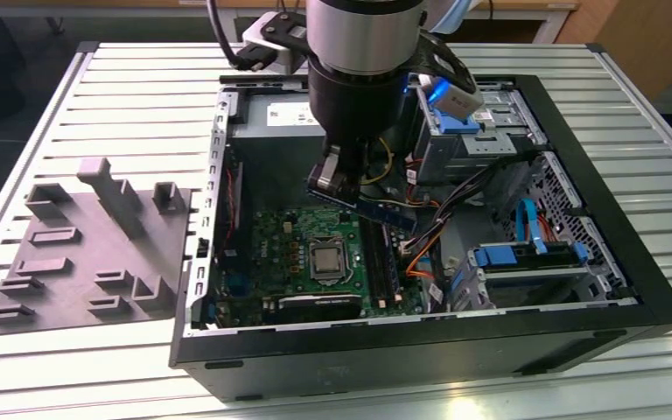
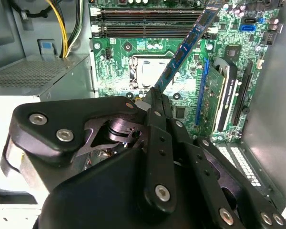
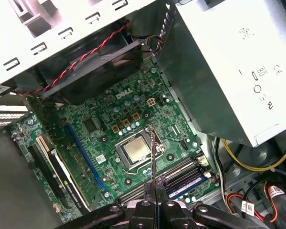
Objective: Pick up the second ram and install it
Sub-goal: 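Insert the second ram into the second slot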
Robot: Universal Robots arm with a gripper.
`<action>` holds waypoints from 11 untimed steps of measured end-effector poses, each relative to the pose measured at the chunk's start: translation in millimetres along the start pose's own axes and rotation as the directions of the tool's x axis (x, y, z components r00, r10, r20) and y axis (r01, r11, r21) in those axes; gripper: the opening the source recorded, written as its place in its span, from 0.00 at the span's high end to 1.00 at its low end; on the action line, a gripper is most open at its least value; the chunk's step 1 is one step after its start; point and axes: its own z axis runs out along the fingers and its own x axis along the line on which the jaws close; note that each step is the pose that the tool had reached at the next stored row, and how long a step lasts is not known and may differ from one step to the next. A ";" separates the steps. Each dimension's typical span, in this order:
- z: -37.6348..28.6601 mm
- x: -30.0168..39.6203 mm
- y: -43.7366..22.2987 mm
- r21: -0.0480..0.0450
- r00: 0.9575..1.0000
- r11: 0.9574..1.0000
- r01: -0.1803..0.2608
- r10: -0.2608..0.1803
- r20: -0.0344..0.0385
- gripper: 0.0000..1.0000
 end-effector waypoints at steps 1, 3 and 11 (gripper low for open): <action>0.0 0.0 0.0 0.000 1.000 1.000 -0.006 0.006 0.000 0.89; 0.0 0.0 0.0 0.001 1.000 1.000 -0.017 0.017 0.000 0.89; 0.0 0.0 0.0 0.002 0.998 0.998 -0.061 0.061 0.000 0.89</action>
